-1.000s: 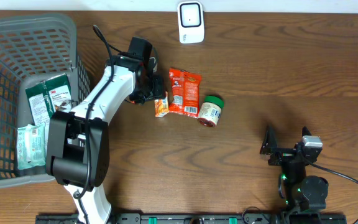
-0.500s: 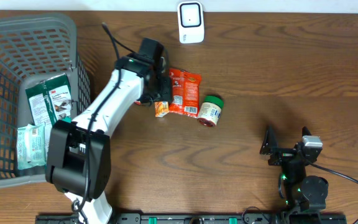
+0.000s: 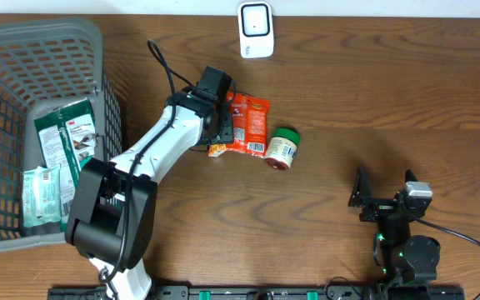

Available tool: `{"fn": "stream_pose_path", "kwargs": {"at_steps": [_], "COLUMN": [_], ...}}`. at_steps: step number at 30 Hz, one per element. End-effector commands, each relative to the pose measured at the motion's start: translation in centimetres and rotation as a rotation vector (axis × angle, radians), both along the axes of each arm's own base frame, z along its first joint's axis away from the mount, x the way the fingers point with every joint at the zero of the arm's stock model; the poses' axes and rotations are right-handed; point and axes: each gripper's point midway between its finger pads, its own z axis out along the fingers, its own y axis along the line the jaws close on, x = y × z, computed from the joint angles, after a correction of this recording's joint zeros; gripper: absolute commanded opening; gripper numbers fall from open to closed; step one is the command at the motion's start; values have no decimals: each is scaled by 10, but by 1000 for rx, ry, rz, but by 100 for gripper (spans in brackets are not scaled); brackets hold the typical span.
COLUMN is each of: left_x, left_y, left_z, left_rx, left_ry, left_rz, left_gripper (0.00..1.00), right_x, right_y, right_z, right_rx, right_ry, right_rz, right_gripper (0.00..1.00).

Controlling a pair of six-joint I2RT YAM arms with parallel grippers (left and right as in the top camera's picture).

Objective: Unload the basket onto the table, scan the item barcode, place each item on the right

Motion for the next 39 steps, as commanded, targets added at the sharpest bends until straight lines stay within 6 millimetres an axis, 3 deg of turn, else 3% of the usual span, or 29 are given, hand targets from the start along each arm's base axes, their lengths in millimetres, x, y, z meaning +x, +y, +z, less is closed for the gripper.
{"fn": "stream_pose_path", "kwargs": {"at_steps": [1,9,21,29,36,39], "left_x": [4,6,4,8,10,12], "left_y": [8,33,36,34,36,38], "left_z": [-1,-3,1,30,39,59], "left_rx": [50,183,188,156,147,138], "left_ry": [-23,-48,-47,-117,-135,-154], "left_rz": [24,61,64,72,81,89], "left_gripper": [55,45,45,45,46,47], "right_x": [0,0,0,0,0,0], "right_y": [-1,-2,-2,-2,-2,-2], "right_z": [-2,-2,-2,-2,-2,-2], "right_rx": [-12,-12,-12,-11,-12,-12], "right_ry": [6,6,6,5,6,6], "right_rz": [-5,-5,-5,-5,-5,-5], "right_gripper": [99,99,99,99,99,99]}}
